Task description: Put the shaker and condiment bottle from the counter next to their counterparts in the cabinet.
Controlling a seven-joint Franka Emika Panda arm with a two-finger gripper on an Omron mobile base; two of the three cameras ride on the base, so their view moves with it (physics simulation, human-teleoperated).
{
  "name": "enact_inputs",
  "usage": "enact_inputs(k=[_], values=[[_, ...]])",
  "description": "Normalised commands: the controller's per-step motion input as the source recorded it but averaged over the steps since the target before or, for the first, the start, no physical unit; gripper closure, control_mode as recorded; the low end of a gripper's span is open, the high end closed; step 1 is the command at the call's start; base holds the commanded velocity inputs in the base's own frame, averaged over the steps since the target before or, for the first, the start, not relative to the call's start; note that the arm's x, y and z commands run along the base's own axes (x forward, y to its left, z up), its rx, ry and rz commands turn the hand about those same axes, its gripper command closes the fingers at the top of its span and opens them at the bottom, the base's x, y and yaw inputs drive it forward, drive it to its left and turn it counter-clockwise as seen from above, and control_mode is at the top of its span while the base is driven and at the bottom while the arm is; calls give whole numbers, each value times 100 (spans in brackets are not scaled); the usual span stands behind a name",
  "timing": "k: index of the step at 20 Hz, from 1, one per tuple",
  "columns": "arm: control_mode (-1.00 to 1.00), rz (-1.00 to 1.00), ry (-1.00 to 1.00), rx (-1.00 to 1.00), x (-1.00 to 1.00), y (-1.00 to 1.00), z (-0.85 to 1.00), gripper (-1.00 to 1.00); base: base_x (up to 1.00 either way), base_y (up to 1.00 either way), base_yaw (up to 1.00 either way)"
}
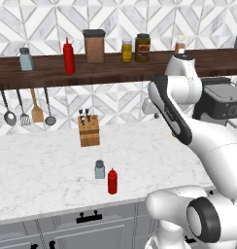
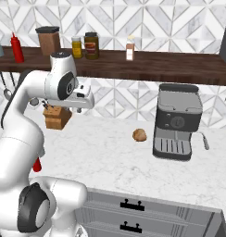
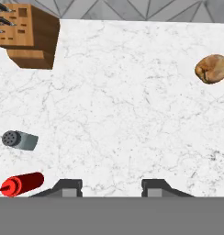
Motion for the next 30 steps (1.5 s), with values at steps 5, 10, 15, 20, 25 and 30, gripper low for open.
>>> enact_inputs(k=[5,10,15,20,25,30], values=[[-100,0,0,0,0,0,-27,-100,0,0,0],[-100,0,0,0,0,0,-56,-100,0,0,0],[-100,1,1,0,0,-1,-33,-100,0,0,0],[-100,1,1,4,0,13,-26,-100,0,0,0],[-100,0,1,4,0,35,-35,-100,0,0,0],[-100,0,3,1,4,52,-37,-100,0,0,0]])
